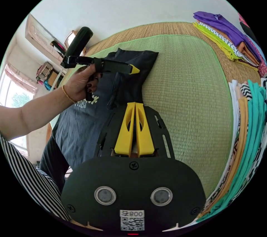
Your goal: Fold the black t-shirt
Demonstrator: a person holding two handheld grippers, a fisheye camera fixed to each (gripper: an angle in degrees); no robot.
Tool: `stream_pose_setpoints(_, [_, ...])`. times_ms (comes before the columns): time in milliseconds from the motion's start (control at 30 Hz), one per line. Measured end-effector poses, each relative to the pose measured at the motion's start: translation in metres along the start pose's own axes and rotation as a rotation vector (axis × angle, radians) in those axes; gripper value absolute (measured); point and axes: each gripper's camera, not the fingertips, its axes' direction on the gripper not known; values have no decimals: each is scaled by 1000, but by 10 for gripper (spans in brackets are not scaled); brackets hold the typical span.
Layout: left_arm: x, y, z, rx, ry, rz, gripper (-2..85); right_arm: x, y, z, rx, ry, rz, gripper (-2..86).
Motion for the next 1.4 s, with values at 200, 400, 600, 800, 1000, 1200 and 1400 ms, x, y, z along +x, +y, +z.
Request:
stream_pose_setpoints(200, [0,33,-26,8,0,11,2,5,-7,13,-6,-8,17,0])
stream_pose_setpoints(400, [-3,78,-67,17,-15,16,1,14,-11,25,16,-40,37,0])
stream_pose_setpoints(600, [-16,140,-92,-100,10,-27,1,27,-11,35,64,-81,99,0])
stream_pose_setpoints(800, [-26,220,-177,93,97,-59,2,30,-17,51,35,-63,127,0])
stream_pose_setpoints(1000, [-73,371,-280,221,62,-303,6,31,-13,43,50,-22,169,0])
stream_pose_setpoints(1200, [-132,552,-386,474,10,-668,27,-4,-20,62,19,-148,94,0])
stream_pose_setpoints(1400, [-170,670,-456,644,-43,-855,80,-85,-63,122,-92,-240,-74,0])
